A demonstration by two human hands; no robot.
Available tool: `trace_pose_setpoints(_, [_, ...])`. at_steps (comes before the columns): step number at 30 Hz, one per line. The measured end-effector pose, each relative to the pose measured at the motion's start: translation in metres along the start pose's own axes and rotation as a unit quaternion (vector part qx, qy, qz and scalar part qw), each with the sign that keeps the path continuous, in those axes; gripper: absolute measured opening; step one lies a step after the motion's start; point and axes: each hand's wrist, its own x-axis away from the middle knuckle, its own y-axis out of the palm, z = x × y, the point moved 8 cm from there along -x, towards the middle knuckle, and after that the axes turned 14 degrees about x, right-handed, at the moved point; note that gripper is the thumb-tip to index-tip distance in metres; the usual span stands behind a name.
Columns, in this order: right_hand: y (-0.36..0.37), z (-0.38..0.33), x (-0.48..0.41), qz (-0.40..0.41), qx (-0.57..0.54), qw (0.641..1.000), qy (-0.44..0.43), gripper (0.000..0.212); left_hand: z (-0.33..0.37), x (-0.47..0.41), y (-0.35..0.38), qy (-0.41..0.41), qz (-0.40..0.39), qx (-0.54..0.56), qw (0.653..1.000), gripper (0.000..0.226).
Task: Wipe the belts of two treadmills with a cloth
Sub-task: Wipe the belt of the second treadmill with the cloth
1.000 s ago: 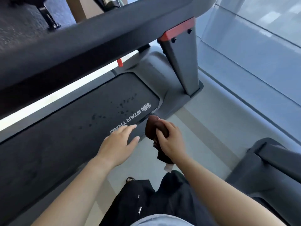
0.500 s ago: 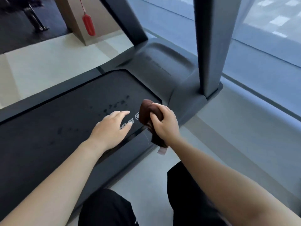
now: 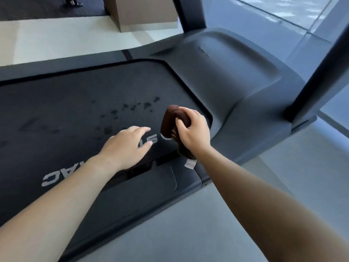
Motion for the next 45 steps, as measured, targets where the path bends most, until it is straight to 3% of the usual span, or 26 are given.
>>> trace_pose_setpoints(5, [0.016, 0.014, -0.055, 0.038, 0.034, 0.998, -0.045, 0.038, 0.007, -0.055, 0.02, 0.007, 0.027, -0.015, 0.999, 0.05])
trace_pose_setpoints(16, [0.042, 0.024, -0.082, 0.004, 0.048, 0.997, -0.065, 0.039, -0.005, -0.086, 0.031, -0.016, 0.001, -0.066, 0.998, 0.049])
trace_pose_setpoints(22, [0.083, 0.025, -0.074, 0.021, 0.083, 0.995, -0.051, 0.043, -0.042, -0.113, 0.027, 0.014, 0.01, -0.037, 0.999, 0.048])
trace_pose_setpoints(33, [0.087, 0.02, -0.071, 0.005, 0.168, 0.986, -0.008, 0.05, -0.063, -0.129, 0.041, 0.093, -0.008, 0.009, 0.996, 0.048])
trace_pose_setpoints(38, [0.095, 0.018, -0.081, -0.046, 0.271, 0.953, -0.125, 0.073, -0.077, -0.135, 0.033, 0.111, 0.011, -0.015, 0.994, 0.049])
trace_pose_setpoints(41, [0.116, 0.017, -0.085, -0.085, 0.284, 0.938, -0.177, 0.071, -0.089, -0.13, 0.032, 0.105, 0.008, -0.033, 0.994, 0.05])
trace_pose_setpoints(45, [0.118, 0.028, -0.113, -0.048, 0.256, 0.963, -0.075, 0.06, -0.1, -0.122, 0.041, 0.095, -0.004, -0.063, 0.993, 0.051])
